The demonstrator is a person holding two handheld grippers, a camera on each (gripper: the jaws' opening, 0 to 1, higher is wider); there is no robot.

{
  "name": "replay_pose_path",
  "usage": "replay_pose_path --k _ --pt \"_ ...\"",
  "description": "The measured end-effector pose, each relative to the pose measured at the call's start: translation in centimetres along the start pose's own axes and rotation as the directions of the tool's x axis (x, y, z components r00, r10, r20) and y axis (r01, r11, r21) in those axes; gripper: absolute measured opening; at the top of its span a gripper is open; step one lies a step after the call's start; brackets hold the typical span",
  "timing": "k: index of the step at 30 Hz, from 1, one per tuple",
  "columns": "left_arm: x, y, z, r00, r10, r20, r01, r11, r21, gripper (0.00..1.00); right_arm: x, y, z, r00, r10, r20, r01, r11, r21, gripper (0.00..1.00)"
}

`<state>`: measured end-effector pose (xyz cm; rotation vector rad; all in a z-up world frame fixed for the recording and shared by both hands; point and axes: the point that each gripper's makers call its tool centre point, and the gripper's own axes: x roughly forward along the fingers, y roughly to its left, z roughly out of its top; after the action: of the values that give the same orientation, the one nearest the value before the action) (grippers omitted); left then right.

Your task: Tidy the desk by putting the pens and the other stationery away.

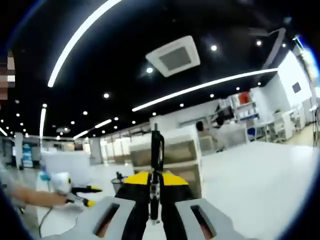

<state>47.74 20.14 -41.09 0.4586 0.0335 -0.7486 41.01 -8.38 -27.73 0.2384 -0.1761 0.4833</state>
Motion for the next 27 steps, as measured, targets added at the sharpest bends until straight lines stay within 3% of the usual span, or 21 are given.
replay_pose_path --k 6,10,14,27 --pt "0.0 0.4 -0.2 1.0 0.005 0.002 -0.005 1.0 -0.006 0.49 -1.0 1.0 0.6 0.999 0.02 0.031 -0.021 0.999 0.027 0.05" --pt "0.1 0.6 -0.5 1.0 -0.003 -0.009 0.003 1.0 -0.004 0.49 -1.6 2.1 -0.2 0.998 0.052 0.042 -0.056 0.995 0.079 0.05" --pt "-0.3 1.8 0.3 0.999 0.03 0.022 -0.03 0.999 -0.018 0.49 -0.9 3.0 -1.6 0.997 0.076 0.02 -0.077 0.993 0.088 0.05" --pt "0.0 0.6 -0.4 1.0 -0.016 -0.002 0.016 1.0 -0.015 0.49 5.6 10.1 -3.3 0.968 0.249 -0.04 -0.246 0.967 0.067 0.05"
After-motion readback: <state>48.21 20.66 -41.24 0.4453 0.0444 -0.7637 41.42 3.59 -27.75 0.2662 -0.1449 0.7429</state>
